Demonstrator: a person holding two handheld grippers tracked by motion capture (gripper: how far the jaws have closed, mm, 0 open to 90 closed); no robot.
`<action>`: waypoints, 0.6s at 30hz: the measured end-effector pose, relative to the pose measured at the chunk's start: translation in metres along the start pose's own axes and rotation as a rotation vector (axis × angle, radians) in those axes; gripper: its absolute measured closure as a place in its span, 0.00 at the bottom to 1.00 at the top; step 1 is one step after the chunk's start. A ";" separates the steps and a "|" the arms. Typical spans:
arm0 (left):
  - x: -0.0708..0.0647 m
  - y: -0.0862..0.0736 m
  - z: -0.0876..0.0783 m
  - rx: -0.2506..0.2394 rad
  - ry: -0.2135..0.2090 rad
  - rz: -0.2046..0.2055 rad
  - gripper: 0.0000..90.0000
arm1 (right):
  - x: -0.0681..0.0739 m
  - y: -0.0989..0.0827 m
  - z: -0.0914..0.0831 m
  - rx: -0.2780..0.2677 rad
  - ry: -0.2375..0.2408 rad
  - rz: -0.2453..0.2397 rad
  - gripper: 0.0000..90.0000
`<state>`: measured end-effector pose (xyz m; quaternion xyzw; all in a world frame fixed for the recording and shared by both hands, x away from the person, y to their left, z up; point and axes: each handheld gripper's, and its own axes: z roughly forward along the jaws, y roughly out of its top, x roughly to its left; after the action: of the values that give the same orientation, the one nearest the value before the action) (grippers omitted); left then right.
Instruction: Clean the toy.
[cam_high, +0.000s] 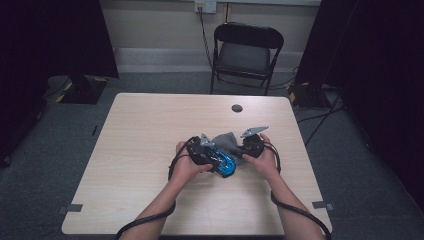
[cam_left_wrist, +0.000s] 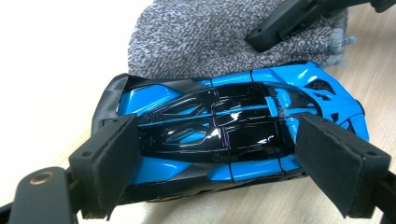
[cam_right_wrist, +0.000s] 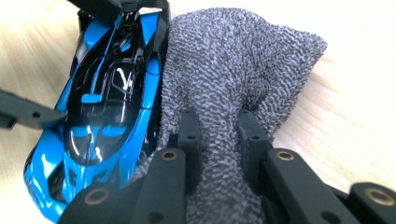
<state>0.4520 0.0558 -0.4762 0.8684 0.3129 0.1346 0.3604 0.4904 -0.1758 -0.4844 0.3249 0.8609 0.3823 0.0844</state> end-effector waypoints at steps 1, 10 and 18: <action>0.000 0.000 0.000 0.000 0.000 0.000 0.16 | 0.000 -0.001 -0.001 0.000 0.000 -0.002 0.84; 0.000 0.000 0.000 0.003 0.001 0.002 0.16 | -0.001 -0.007 -0.009 0.006 0.002 -0.011 0.84; 0.000 0.000 0.000 0.000 -0.001 0.004 0.16 | 0.001 -0.020 -0.020 -0.010 0.001 -0.002 0.84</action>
<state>0.4517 0.0559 -0.4762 0.8690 0.3112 0.1347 0.3602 0.4726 -0.1971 -0.4849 0.3233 0.8593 0.3868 0.0862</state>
